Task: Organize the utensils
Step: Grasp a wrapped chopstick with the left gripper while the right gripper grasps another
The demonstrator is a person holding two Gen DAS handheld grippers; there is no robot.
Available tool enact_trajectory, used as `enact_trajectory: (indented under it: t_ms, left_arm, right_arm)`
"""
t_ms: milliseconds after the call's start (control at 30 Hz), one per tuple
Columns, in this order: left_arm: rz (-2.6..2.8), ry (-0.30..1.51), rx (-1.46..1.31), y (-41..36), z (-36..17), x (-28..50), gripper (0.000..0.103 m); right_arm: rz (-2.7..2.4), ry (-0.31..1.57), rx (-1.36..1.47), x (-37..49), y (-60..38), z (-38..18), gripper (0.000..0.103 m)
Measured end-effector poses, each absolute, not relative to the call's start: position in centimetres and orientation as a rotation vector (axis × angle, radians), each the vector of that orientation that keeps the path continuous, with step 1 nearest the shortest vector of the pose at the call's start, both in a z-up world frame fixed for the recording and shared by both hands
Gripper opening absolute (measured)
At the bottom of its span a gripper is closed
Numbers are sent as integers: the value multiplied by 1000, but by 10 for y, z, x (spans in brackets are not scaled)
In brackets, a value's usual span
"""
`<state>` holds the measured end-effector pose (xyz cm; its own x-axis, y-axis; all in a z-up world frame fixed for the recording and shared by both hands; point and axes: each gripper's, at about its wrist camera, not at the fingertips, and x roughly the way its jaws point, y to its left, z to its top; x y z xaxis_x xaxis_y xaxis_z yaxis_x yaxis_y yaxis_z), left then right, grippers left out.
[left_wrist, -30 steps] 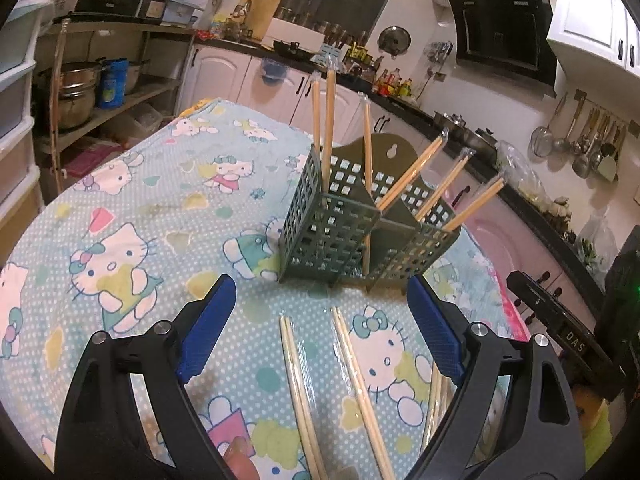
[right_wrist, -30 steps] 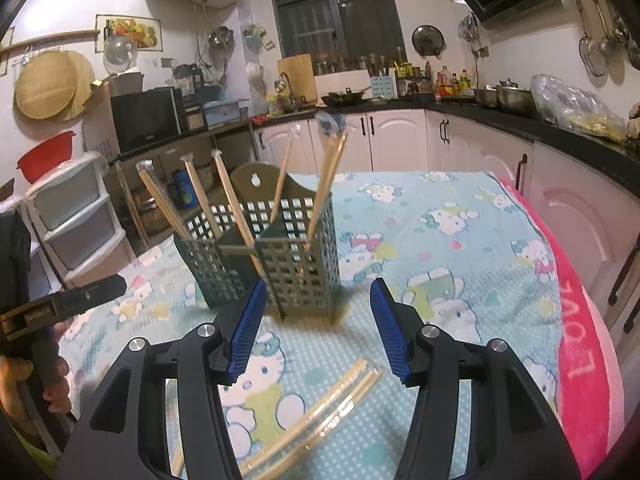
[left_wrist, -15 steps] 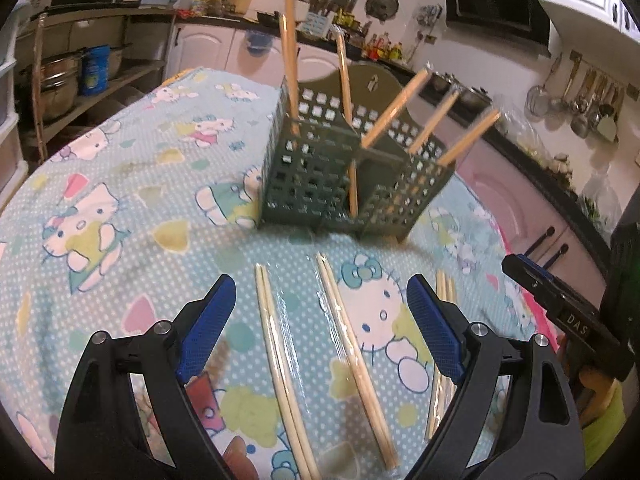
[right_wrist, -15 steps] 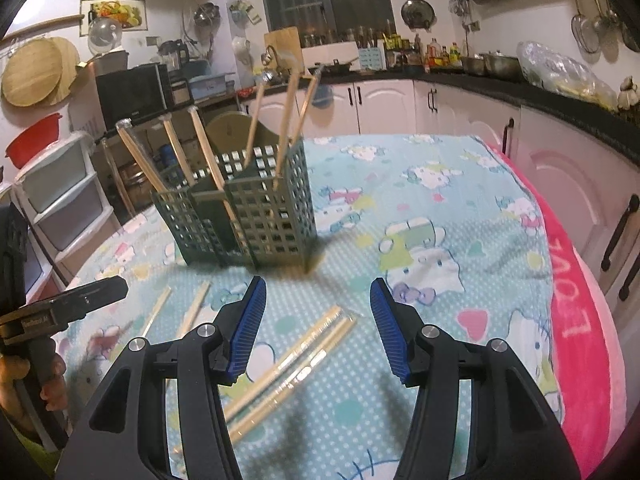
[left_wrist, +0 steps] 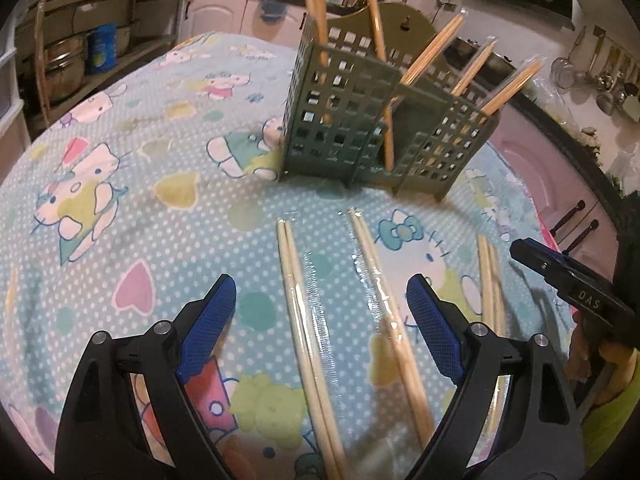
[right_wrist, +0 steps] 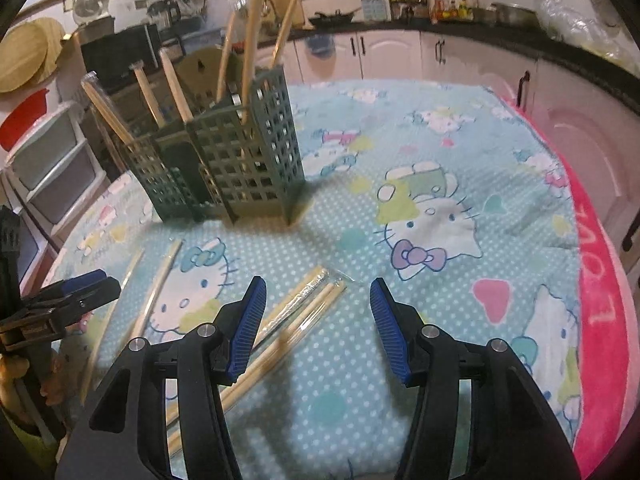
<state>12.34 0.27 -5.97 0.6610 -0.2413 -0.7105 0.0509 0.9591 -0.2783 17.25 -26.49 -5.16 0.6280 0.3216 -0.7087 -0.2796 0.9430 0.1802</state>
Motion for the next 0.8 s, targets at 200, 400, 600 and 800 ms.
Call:
enact_trajectory:
  t_ms: [200, 400, 600, 800]
  left_arm:
    - [-166, 849, -242, 5, -67, 130, 66]
    - [-167, 851, -260, 7, -67, 134, 53]
    - [-174, 857, -284, 10, -66, 141, 42]
    - [-179, 878, -292, 9, -65, 151, 39]
  right_arm:
    - [365, 881, 36, 198, -262, -62, 52]
    - [362, 903, -18, 216, -258, -70, 49]
    - [393, 911, -67, 223, -246, -73, 23]
    - [420, 901, -77, 227, -237, -69, 6]
